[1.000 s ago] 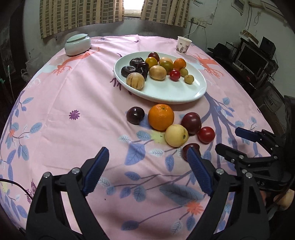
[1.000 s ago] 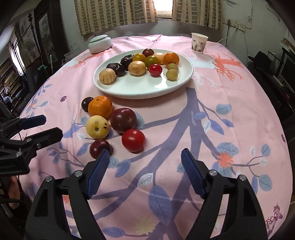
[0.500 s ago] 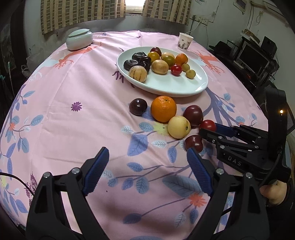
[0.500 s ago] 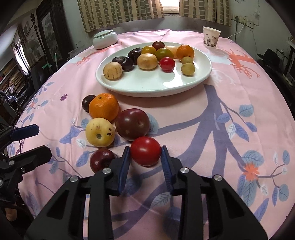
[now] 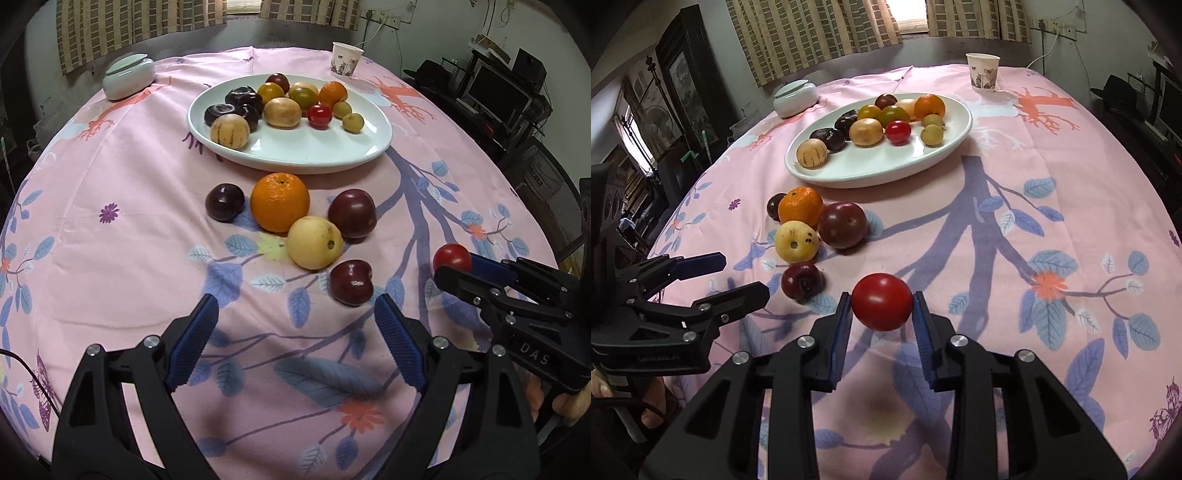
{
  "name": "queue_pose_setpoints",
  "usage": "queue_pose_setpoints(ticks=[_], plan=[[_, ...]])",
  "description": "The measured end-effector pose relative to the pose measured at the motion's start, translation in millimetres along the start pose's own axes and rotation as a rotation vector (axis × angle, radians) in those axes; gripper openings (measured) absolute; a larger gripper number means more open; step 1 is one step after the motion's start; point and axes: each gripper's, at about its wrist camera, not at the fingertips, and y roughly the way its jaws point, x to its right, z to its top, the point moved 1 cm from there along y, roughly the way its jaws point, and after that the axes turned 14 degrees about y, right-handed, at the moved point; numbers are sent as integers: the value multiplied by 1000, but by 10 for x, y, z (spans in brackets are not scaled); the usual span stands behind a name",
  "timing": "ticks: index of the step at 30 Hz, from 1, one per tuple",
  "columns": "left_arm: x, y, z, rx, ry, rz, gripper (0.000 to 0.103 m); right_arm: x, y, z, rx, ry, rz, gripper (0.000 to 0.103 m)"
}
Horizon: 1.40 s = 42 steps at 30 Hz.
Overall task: Organize fruits
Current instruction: 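Grasp a red tomato with the right tool, then grasp a dark red plum with the left tool while the right tool holds the tomato, then lower both held fruits onto the white plate and open both tools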
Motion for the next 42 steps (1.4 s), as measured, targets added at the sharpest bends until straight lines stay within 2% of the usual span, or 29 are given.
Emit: queue_pose_setpoints(ticks=[9,12,13,14,16,20,28,33,38,42], plan=[[270,215,122,-20,40,-1,86,189,-170,-97,23,30,4,34],[310,300,119,-42,42,-11,70,220,-190,-102,28,38,7,34],[320,331,117,-52,45,-11,60,229,-191,-100,28,42,9,34],[329,344,112,-53,49,6,54,239,-191,-101,28,45,10,33],[338,342,118,-46,56,26,50,258,-191,-110,25,49,12,33],[322,337,140,-25,49,9,30,262,-192,-114,20,48,15,33],[295,272,125,-5,54,-10,30,210,-154,-93,7,45,17,33],[186,120,180,38,51,-17,30,120,-124,14,11,24,18,33],[-53,-12,337,88,37,19,30,-31,-104,227,31,-8,35,34],[-245,-15,640,110,49,54,30,-212,29,505,35,-58,36,33]])
